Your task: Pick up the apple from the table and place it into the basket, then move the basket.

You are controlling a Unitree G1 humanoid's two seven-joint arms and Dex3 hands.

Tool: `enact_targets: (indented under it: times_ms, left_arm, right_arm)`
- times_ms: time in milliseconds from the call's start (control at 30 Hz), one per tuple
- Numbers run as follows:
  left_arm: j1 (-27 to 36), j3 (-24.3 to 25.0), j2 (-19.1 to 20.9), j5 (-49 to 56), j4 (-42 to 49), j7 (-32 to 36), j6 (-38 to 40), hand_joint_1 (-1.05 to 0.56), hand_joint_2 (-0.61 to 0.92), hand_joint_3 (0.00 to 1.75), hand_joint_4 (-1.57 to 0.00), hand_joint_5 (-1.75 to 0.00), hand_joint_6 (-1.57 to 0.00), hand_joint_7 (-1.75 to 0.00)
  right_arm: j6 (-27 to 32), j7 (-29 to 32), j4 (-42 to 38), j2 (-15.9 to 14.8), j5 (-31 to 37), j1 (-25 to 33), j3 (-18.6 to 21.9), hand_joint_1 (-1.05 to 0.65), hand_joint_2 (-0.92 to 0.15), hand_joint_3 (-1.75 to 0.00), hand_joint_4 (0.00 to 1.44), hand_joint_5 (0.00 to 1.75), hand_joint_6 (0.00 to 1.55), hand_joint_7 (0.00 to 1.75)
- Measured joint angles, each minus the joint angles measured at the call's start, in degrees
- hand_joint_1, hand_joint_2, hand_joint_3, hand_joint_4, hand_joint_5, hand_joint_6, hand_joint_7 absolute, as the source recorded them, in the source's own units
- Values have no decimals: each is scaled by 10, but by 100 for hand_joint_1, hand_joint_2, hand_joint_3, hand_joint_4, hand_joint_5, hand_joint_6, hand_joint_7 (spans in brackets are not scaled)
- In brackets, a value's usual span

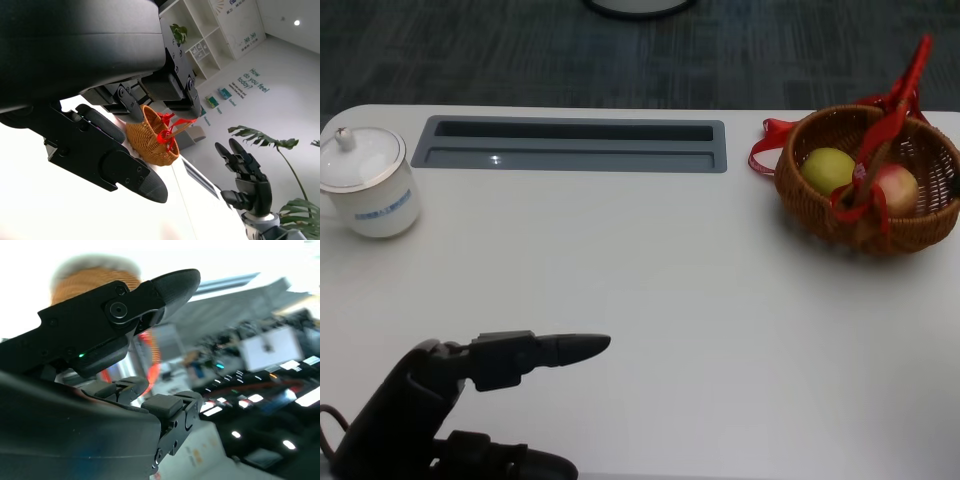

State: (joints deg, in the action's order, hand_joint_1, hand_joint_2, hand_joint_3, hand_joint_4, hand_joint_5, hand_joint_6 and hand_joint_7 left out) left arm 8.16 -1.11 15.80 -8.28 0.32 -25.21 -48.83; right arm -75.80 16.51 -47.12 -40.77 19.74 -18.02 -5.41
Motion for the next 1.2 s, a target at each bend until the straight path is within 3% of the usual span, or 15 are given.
enact_targets:
  times_ms: [267, 500, 700, 1200]
  left_arm:
    - [-4, 0, 2, -4, 3, 0, -1, -53, 72, 0, -79, 0, -74, 0]
    - [-5, 0, 3, -7, 4, 0, -1, -54, 72, 0, -79, 0, -74, 0]
    - [-5, 1, 4, -10, 4, 0, -1, -54, 72, 0, -79, 0, -73, 0]
    - [-3, 3, 3, -11, 0, 0, -1, -54, 72, 0, -80, 0, -75, 0]
  right_arm:
    - [-16, -94, 92, 46, -93, 50, -22, -69, -77, 0, 55, 1, 48, 1]
    - [-5, -175, 132, 101, -162, 54, -68, -61, -77, 0, 61, 2, 55, 2]
    - [29, -247, 164, 128, -213, 55, -99, -53, -77, 0, 63, 1, 58, 1]
    - [44, -381, 104, 258, -288, 26, -128, -34, -77, 0, 73, 1, 69, 1]
